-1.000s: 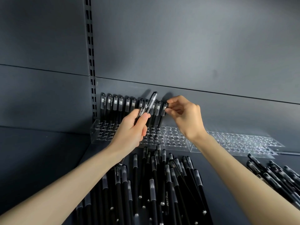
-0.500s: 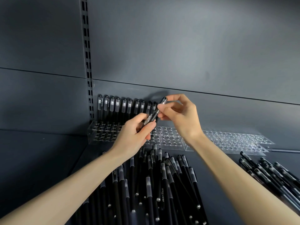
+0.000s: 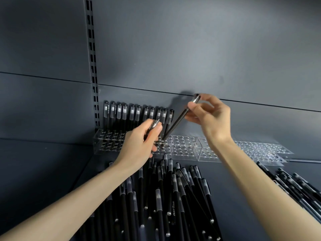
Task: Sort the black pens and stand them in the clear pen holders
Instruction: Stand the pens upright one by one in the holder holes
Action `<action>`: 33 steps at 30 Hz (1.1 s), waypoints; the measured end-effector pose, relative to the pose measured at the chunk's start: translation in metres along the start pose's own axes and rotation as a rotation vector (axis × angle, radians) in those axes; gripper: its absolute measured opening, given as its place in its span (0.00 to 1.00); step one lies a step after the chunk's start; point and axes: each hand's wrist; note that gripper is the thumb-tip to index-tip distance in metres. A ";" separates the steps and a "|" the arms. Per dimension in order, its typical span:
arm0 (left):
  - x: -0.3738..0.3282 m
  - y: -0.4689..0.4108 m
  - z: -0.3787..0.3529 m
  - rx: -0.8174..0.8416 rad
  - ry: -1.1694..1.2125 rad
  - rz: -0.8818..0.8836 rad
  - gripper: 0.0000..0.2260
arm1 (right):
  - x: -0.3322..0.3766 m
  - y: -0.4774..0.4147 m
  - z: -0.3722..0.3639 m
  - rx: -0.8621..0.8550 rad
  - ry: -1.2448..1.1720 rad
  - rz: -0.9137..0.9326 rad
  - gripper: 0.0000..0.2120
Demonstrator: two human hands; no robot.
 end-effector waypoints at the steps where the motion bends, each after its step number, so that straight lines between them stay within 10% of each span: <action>1: 0.000 -0.001 0.001 -0.026 -0.058 -0.007 0.13 | 0.001 -0.004 0.003 -0.017 0.065 0.040 0.08; 33: 0.008 -0.002 0.000 0.101 -0.001 0.039 0.12 | -0.039 -0.007 0.003 0.189 0.727 0.224 0.11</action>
Point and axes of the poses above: each hand's wrist, its own y-axis away from the middle knuckle, its own z-axis out of the back of the hand, x = y × z, and after that the axes turned 1 degree about z, right-handed
